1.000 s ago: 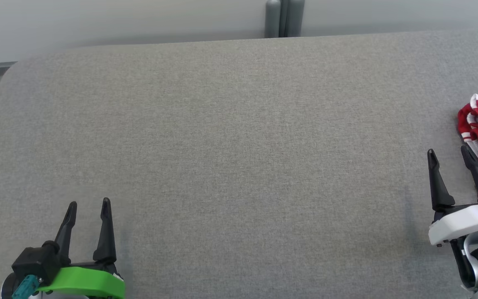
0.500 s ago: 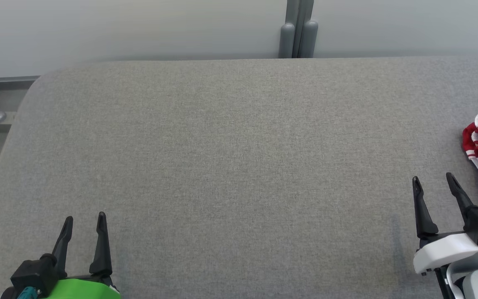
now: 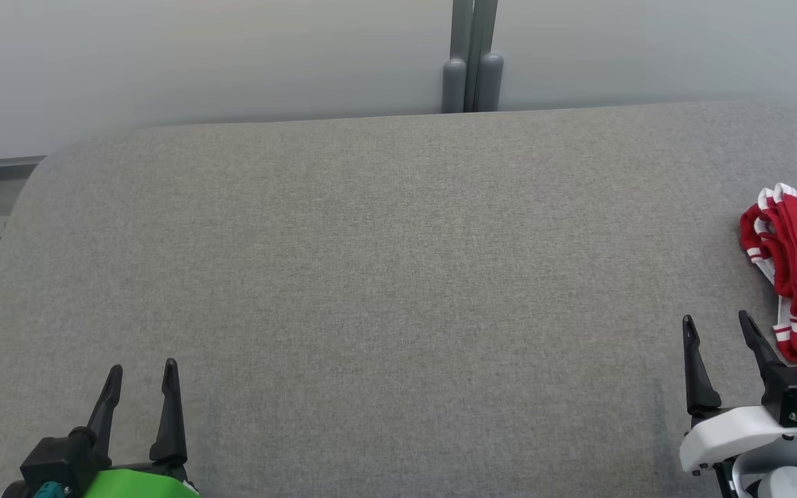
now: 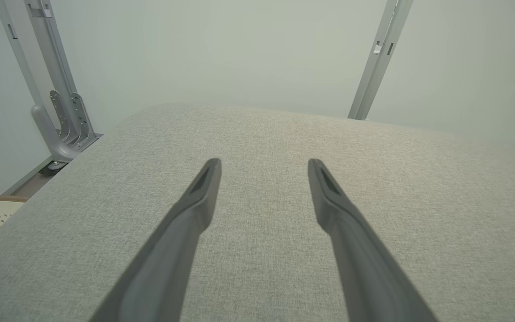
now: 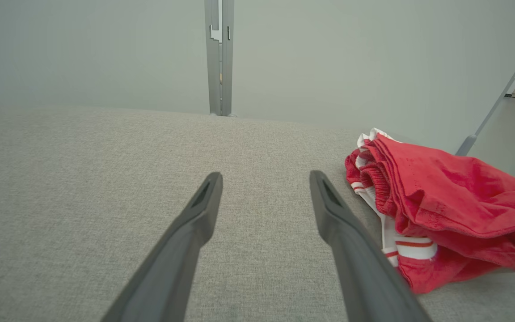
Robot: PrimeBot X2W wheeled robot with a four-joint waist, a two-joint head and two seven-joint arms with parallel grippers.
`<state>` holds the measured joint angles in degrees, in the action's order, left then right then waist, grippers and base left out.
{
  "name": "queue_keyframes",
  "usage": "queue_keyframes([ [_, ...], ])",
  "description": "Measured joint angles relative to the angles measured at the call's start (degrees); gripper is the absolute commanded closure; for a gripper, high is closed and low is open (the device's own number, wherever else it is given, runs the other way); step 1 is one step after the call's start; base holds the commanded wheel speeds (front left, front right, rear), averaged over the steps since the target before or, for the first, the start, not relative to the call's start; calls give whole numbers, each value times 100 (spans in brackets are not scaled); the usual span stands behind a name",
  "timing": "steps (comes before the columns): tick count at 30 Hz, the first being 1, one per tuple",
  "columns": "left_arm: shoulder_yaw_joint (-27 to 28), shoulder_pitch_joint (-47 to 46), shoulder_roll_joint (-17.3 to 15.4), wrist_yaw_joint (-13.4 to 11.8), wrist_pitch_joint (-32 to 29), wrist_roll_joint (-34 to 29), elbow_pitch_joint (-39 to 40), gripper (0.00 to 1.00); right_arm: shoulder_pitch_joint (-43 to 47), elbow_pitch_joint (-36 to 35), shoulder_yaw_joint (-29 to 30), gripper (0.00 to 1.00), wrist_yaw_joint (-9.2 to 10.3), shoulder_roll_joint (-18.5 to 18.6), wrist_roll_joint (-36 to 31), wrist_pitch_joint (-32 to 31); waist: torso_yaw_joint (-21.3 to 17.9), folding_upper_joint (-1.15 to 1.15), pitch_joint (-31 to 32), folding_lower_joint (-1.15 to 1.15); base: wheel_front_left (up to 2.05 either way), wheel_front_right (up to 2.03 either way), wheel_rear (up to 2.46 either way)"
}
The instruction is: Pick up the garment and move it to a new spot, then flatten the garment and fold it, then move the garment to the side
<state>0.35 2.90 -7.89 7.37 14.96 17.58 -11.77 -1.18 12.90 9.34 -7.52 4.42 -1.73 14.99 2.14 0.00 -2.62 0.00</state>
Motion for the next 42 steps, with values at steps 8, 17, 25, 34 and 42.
queue_keyframes([
  [8, -46, 3, -11, 1, 0, 24, 14, 0, -3, 23, -4, 0, 0, -30, -12, 0, -72, 0, 14, 0, 0, 0, 0],
  [17, -71, 14, 11, 1, -18, 27, -68, 0, 61, 124, -16, 0, 0, -77, -34, -2, -85, 0, 20, 0, 0, 0, 0],
  [25, -87, 22, 10, 1, -22, 27, -97, 100, 69, 151, -18, 100, 0, -91, -33, -3, -88, 0, 32, 0, 0, 0, 0],
  [34, -98, 31, 131, 1, -136, 374, -374, 100, 115, 508, 12, 100, -1, -210, 360, -201, -93, 0, 41, 0, 0, 0, 0],
  [42, -43, 0, 156, 1, -338, 1161, -374, 100, 94, 476, -29, 100, -1, -210, 1362, -390, -101, 0, 54, 0, 0, 0, 0],
])
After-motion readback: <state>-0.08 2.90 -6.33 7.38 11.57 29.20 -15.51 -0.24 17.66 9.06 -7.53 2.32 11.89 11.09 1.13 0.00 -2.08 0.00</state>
